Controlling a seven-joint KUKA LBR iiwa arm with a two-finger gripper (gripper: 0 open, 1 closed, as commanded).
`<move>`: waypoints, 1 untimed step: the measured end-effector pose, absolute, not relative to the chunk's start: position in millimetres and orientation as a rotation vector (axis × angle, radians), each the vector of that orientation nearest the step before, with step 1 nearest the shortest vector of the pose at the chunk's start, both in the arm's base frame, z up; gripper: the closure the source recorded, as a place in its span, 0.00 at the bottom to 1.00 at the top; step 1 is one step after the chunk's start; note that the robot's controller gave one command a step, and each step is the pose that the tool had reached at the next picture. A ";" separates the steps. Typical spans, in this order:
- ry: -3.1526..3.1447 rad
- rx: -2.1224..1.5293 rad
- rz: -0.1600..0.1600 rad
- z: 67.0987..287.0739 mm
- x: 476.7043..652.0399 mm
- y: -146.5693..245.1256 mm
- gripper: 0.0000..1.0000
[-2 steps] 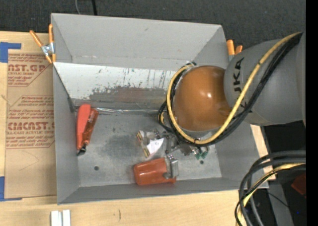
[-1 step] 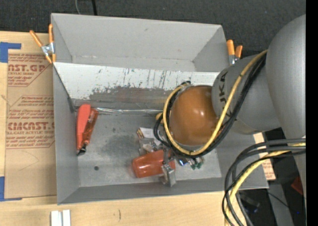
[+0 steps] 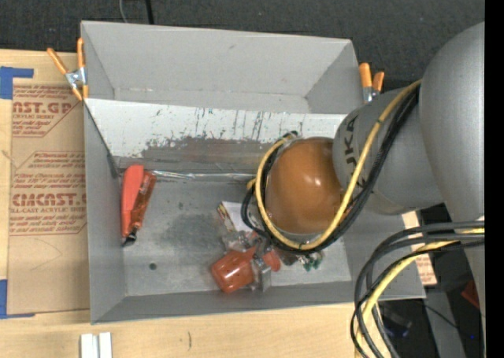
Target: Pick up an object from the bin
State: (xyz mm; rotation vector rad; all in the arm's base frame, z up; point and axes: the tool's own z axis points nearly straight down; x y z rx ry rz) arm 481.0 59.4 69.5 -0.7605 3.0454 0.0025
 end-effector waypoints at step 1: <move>3.046 -0.760 0.003 69.4 481.0 59.5 1.00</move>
Offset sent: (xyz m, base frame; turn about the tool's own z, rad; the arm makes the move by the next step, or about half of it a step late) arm 0.0000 0.0000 0.0915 0.0000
